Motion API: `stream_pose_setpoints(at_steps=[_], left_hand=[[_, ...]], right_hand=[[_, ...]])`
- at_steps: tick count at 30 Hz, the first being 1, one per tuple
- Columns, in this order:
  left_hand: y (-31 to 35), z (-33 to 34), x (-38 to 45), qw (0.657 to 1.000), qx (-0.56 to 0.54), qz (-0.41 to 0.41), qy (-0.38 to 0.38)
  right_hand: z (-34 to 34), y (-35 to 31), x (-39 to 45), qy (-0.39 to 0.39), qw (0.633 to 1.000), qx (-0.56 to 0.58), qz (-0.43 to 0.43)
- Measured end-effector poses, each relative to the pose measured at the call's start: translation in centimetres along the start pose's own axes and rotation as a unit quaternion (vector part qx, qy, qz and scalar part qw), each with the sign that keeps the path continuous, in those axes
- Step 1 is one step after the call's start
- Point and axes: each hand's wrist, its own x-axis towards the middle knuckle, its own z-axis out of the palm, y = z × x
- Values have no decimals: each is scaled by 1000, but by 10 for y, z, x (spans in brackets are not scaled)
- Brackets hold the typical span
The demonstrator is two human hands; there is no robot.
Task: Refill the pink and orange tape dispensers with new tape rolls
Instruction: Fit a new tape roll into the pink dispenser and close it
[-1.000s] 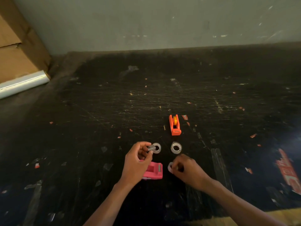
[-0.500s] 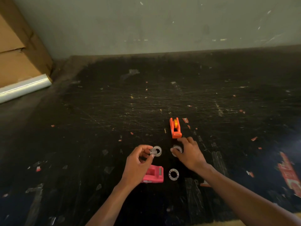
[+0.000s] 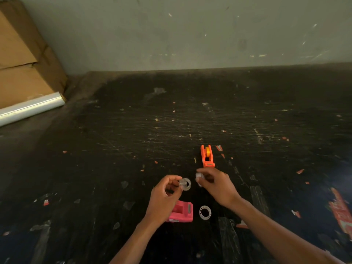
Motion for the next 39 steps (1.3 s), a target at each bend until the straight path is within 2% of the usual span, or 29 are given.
stream_pose_setpoints(at_steps=[4, 8, 11, 18, 25, 39], left_hand=[[6, 3, 5, 1000, -23, 6, 1], [16, 5, 8, 998, -57, 25, 1], [21, 8, 8, 997, -62, 38, -7], [30, 7, 7, 998, -40, 46, -20], [32, 13, 3, 997, -1, 74, 14], [19, 5, -2, 988, 95, 112, -47]], right_hand=[[-2, -14, -14, -12, 986, 168, -19], [-1, -20, -19, -4, 946, 324, -15], [0, -23, -22, 0, 927, 375, -21], [2, -23, -25, 8, 927, 374, -33], [4, -28, -29, -24, 924, 380, -28], [11, -22, -30, 16, 956, 294, -5]])
